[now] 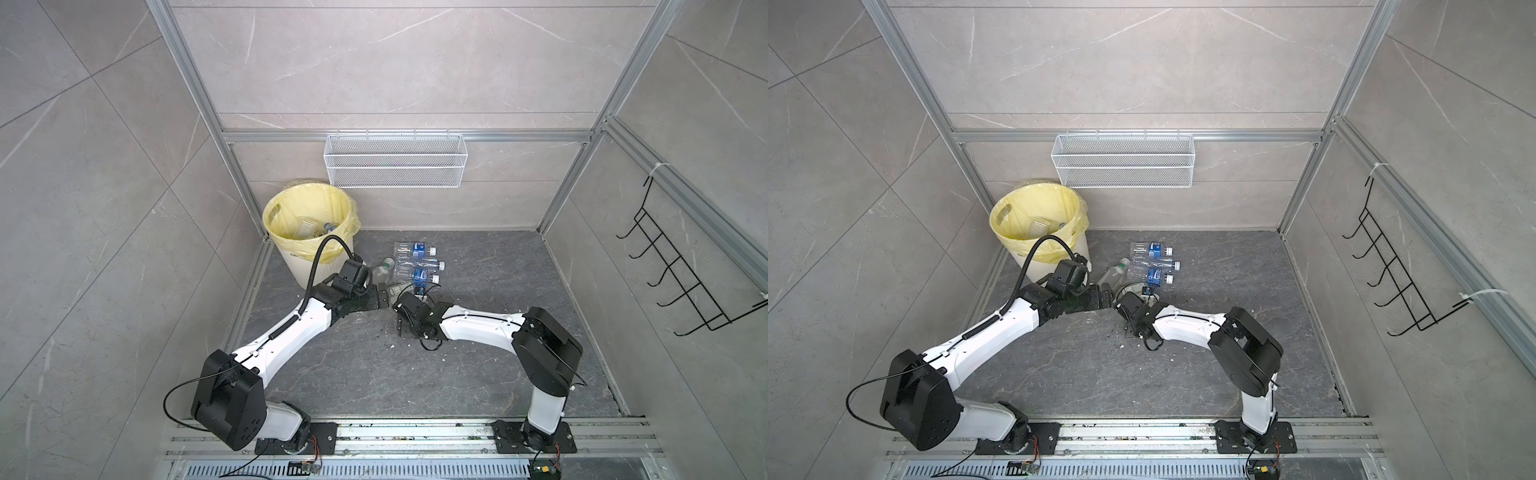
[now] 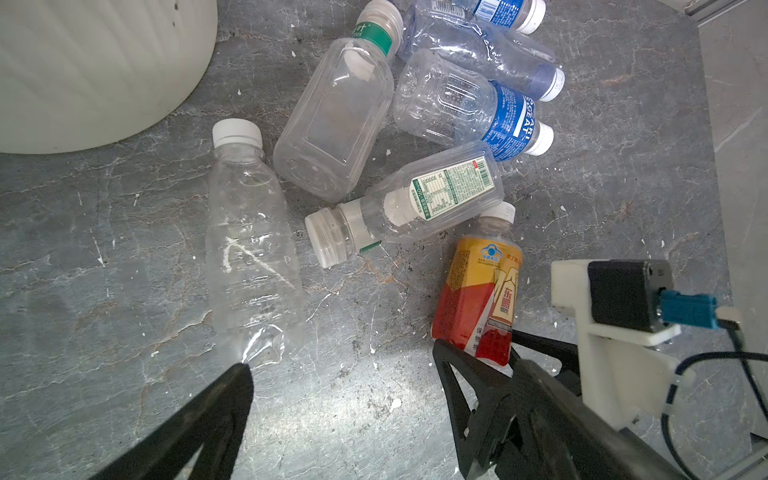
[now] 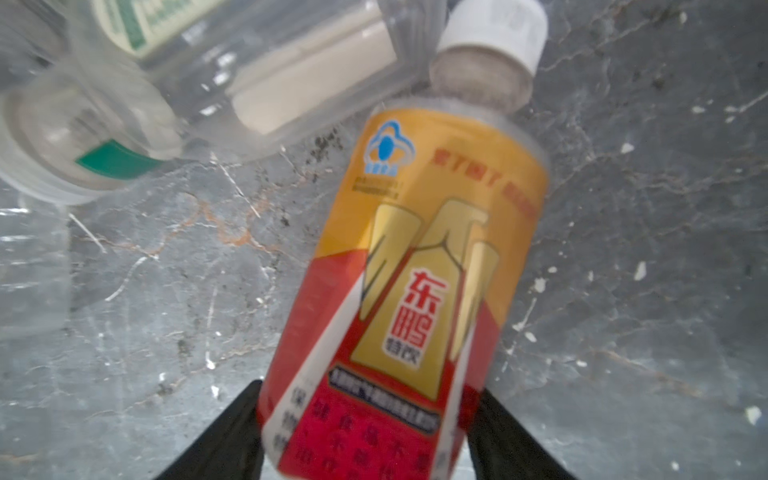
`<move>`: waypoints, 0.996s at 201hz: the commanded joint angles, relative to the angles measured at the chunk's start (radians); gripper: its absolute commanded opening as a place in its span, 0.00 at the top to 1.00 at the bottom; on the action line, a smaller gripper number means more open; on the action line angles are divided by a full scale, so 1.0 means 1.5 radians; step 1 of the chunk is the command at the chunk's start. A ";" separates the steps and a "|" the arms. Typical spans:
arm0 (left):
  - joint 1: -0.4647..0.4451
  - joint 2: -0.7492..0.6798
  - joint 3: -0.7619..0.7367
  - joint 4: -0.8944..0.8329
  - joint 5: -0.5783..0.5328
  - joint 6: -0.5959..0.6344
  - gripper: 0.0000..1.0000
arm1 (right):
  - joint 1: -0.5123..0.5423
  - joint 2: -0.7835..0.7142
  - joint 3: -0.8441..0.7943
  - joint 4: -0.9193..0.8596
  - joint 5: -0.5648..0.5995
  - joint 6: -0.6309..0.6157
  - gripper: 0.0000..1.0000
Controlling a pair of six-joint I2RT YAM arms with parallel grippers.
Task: Throw the plastic bottles in the bin
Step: 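Lift the red-and-gold bottle upright with the right gripper, then close the left gripper on the bottle cap held by the right gripper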
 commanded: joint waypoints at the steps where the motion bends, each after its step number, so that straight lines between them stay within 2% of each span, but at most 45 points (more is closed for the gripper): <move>1: 0.004 -0.004 0.025 0.002 0.010 -0.008 0.00 | 0.002 -0.014 -0.016 -0.007 0.022 -0.035 0.26; 41: 0.004 0.003 0.026 0.002 0.014 -0.009 0.00 | 0.001 -0.014 -0.018 -0.014 0.032 -0.049 0.27; 75: 0.004 0.007 0.026 0.002 0.018 -0.010 0.00 | 0.001 -0.031 -0.032 -0.005 0.030 -0.074 0.39; 115: 0.004 0.012 0.026 0.017 0.055 -0.012 0.00 | 0.001 -0.112 -0.079 0.018 0.007 -0.128 0.40; 160: 0.004 -0.008 0.004 0.076 0.130 -0.012 0.00 | 0.001 -0.221 -0.131 0.058 -0.061 -0.176 0.40; 200: 0.004 -0.036 -0.016 0.121 0.165 -0.013 0.00 | 0.003 -0.279 -0.162 0.129 -0.142 -0.190 0.41</move>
